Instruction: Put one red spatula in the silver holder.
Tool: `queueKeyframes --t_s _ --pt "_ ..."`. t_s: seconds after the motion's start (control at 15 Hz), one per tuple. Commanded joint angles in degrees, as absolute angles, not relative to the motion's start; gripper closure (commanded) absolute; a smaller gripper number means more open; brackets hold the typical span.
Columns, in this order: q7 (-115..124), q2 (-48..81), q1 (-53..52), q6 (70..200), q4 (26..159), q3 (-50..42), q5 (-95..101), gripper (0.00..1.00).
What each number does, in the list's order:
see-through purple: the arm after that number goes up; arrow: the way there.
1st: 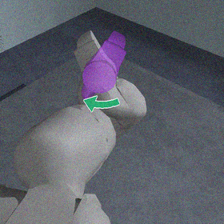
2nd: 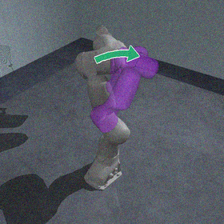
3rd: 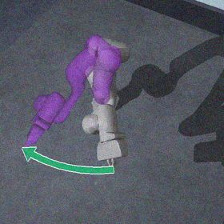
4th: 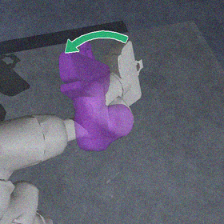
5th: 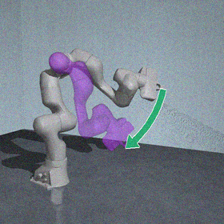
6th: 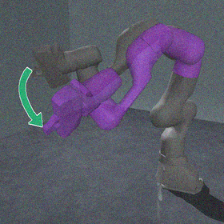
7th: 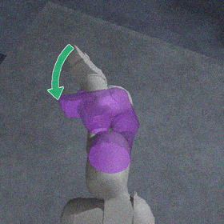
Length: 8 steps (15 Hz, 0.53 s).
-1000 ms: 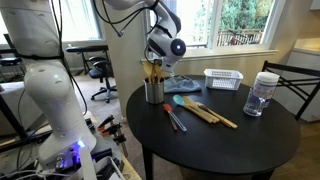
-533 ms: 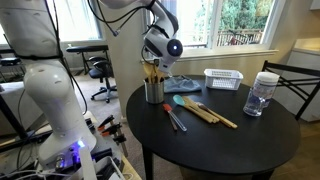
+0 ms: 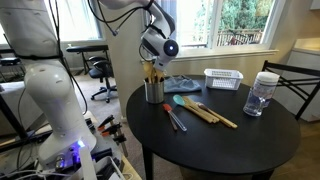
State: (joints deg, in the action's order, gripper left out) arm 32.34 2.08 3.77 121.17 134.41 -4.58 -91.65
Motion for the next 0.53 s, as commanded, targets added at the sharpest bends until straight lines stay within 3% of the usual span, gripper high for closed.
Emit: queueKeyframes --t_s 0.0,0.47 --pt "35.65 1.26 1.88 123.04 135.31 -2.54 -93.55 0.93" --pt "43.79 1.03 -1.05 131.54 138.32 -0.01 -92.45 0.93"
